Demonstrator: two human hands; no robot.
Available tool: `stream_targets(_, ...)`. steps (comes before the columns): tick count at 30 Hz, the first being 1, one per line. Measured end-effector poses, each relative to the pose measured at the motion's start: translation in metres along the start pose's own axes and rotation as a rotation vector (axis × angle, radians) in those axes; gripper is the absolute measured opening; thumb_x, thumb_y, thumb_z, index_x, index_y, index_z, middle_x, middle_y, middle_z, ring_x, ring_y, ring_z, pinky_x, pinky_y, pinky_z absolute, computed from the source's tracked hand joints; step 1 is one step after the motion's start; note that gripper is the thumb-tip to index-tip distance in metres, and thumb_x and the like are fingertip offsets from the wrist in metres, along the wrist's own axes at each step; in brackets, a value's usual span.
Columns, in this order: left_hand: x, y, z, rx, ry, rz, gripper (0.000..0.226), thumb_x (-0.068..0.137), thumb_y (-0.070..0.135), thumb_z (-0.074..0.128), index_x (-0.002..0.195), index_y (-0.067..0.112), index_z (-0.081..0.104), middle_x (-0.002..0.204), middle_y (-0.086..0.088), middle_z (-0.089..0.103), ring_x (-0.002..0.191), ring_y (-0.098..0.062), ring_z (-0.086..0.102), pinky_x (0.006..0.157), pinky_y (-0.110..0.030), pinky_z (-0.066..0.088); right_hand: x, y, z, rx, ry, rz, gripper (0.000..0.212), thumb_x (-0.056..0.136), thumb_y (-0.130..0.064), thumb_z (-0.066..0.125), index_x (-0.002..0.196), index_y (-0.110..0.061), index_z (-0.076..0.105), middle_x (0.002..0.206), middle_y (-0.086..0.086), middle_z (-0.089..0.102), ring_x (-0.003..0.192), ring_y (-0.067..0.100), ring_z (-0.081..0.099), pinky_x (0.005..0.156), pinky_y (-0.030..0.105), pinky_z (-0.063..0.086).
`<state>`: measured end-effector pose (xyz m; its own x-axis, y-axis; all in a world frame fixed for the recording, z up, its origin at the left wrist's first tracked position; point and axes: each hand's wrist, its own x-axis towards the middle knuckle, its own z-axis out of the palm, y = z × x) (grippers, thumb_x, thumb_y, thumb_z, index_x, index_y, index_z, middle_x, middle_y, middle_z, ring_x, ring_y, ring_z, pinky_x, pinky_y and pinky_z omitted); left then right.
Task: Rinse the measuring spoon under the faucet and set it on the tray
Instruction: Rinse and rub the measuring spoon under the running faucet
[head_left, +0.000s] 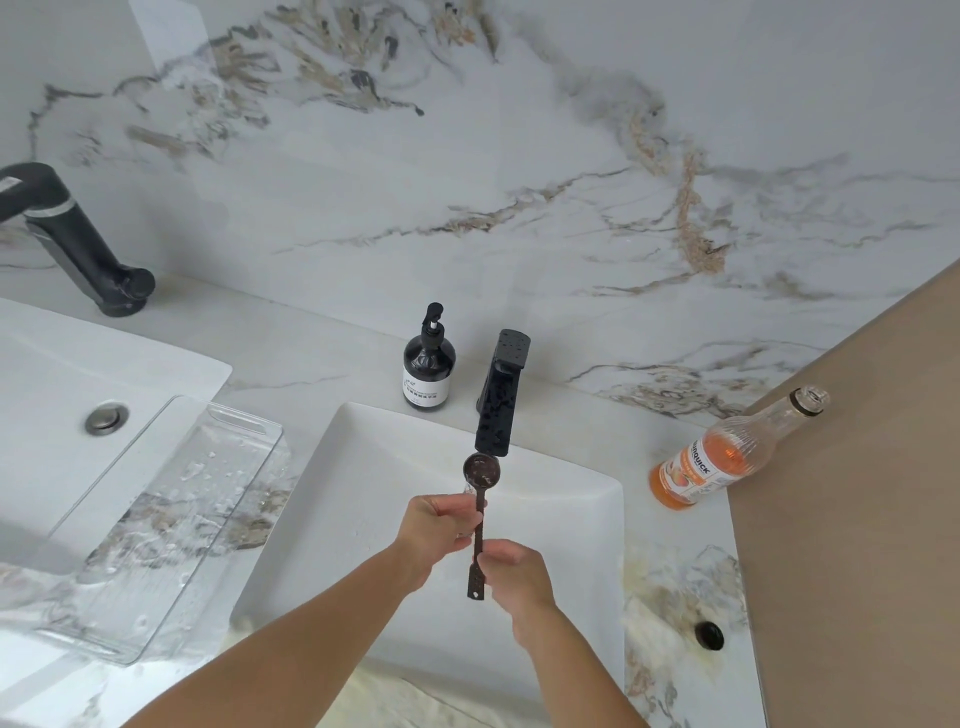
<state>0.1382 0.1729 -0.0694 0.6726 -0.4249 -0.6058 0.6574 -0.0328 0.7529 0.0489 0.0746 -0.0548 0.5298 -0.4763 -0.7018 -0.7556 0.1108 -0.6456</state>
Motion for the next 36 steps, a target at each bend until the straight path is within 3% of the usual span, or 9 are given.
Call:
stream_targets(3, 0.005, 0.001, 0.000, 0.079, -0.002, -0.007, 0.018, 0.083, -0.003, 0.070, 0.087, 0.010, 0.081, 0.093, -0.006, 0.076, 0.090, -0.023, 0.068, 0.090, -0.036, 0.058, 0.003, -0.008, -0.002, -0.027, -0.020, -0.005, 0.030, 0.084, -0.010, 0.055, 0.097, -0.028, 0.075, 0.084, -0.002, 0.073, 0.076, 0.015, 0.065, 0.067, 0.025, 0.048)
stream_targets(7, 0.008, 0.004, -0.002, 0.285, 0.023, 0.005, 0.020, 0.085, 0.000, 0.066, 0.097, 0.009, 0.080, 0.092, -0.009, 0.073, 0.085, -0.020, 0.064, 0.078, -0.027, 0.053, 0.013, -0.035, -0.011, 0.167, -0.019, -0.130, 0.027, 0.087, -0.009, 0.059, 0.099, -0.028, 0.074, 0.102, 0.002, 0.072, 0.096, 0.020, 0.065, 0.096, 0.036, 0.050)
stream_targets(11, 0.004, 0.011, -0.008, 0.240, -0.075, -0.035, 0.024, 0.091, 0.000, 0.057, 0.106, 0.004, 0.075, 0.090, -0.012, 0.059, 0.085, -0.023, 0.053, 0.073, -0.022, 0.048, 0.016, -0.064, -0.015, 0.293, -0.169, -0.243, 0.032, 0.094, -0.002, 0.055, 0.088, -0.023, 0.078, 0.095, 0.006, 0.074, 0.088, 0.019, 0.068, 0.092, 0.033, 0.054)
stream_targets(14, -0.002, 0.016, -0.012, 0.146, -0.187, -0.077, 0.024, 0.096, 0.003, 0.054, 0.111, 0.004, 0.072, 0.093, -0.012, 0.059, 0.088, -0.023, 0.057, 0.075, -0.027, 0.056, 0.018, -0.066, -0.012, 0.353, -0.141, -0.234, 0.026, 0.096, -0.003, 0.056, 0.085, -0.012, 0.077, 0.092, 0.012, 0.072, 0.083, 0.024, 0.067, 0.090, 0.037, 0.058)
stream_targets(18, -0.011, 0.017, -0.013, 0.106, -0.252, -0.151, 0.018, 0.099, 0.021, 0.055, 0.099, 0.008, 0.068, 0.090, -0.009, 0.059, 0.074, -0.019, 0.056, 0.068, -0.028, 0.049, 0.026, -0.060, -0.014, 0.616, -0.174, -0.077, 0.021, 0.100, -0.006, 0.054, 0.104, 0.005, 0.071, 0.097, 0.020, 0.074, 0.080, 0.029, 0.072, 0.078, 0.035, 0.059)
stream_targets(22, -0.019, 0.005, -0.008, -0.007, -0.248, -0.232, 0.037, 0.103, 0.041, 0.043, 0.081, 0.013, 0.054, 0.062, -0.001, 0.041, 0.048, -0.015, 0.038, 0.049, -0.026, 0.038, 0.031, -0.061, -0.012, 0.879, -0.318, 0.019, 0.024, 0.100, -0.008, 0.052, 0.115, 0.005, 0.066, 0.108, 0.020, 0.072, 0.098, 0.030, 0.068, 0.091, 0.036, 0.054)
stream_targets(25, -0.018, 0.008, -0.002, -0.064, -0.155, -0.199, 0.043, 0.103, 0.044, 0.041, 0.068, 0.019, 0.047, 0.057, 0.005, 0.023, 0.045, -0.011, 0.019, 0.043, -0.021, 0.020, 0.034, -0.067, -0.003, 1.005, -0.355, 0.084, 0.026, 0.096, -0.011, 0.061, 0.114, 0.006, 0.066, 0.111, 0.022, 0.070, 0.106, 0.033, 0.065, 0.098, 0.036, 0.052)
stream_targets(30, -0.012, 0.018, -0.022, 0.290, -0.035, -0.055, 0.044, 0.102, 0.038, 0.044, 0.067, 0.014, 0.050, 0.047, 0.005, 0.033, 0.040, -0.012, 0.023, 0.041, -0.019, 0.021, 0.046, -0.079, 0.005, 1.074, -0.303, 0.111, 0.026, 0.098, -0.014, 0.054, 0.113, 0.004, 0.064, 0.112, 0.026, 0.069, 0.099, 0.045, 0.068, 0.092, 0.045, 0.057)
stream_targets(36, -0.009, 0.025, -0.047, 0.573, -0.026, -0.010, 0.043, 0.101, 0.036, 0.047, 0.065, 0.013, 0.056, 0.055, -0.001, 0.041, 0.043, -0.018, 0.032, 0.041, -0.021, 0.030, 0.052, -0.079, 0.004, 0.876, -0.291, 0.118, 0.020, 0.091, -0.011, 0.061, 0.103, 0.005, 0.066, 0.099, 0.024, 0.076, 0.091, 0.044, 0.071, 0.090, 0.047, 0.057)
